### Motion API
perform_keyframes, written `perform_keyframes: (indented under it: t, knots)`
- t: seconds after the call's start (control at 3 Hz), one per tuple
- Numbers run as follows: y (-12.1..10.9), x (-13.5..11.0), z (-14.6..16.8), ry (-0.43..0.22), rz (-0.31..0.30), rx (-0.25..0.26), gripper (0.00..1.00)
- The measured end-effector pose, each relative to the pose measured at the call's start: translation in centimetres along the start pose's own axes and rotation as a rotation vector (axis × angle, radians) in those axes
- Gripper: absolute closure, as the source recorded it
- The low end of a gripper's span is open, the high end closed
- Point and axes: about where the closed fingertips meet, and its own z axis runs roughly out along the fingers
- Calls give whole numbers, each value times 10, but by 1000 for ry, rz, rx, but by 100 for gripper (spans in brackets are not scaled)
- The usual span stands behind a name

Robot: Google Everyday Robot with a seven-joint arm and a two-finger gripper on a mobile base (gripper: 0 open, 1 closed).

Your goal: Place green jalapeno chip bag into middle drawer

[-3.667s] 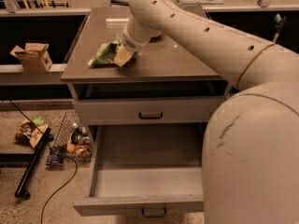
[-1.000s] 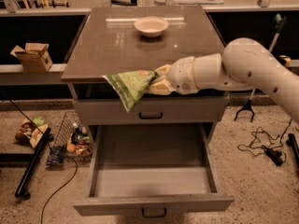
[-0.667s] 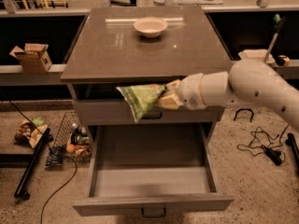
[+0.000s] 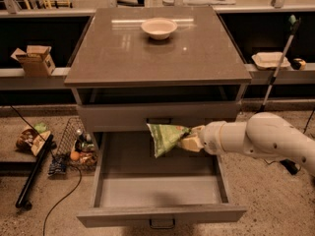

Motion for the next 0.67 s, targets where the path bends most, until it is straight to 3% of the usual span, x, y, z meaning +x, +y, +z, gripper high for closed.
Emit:
perform_keyframes:
  t: [0.67]
  knots:
    - [-1,12,8,14,24,2,100]
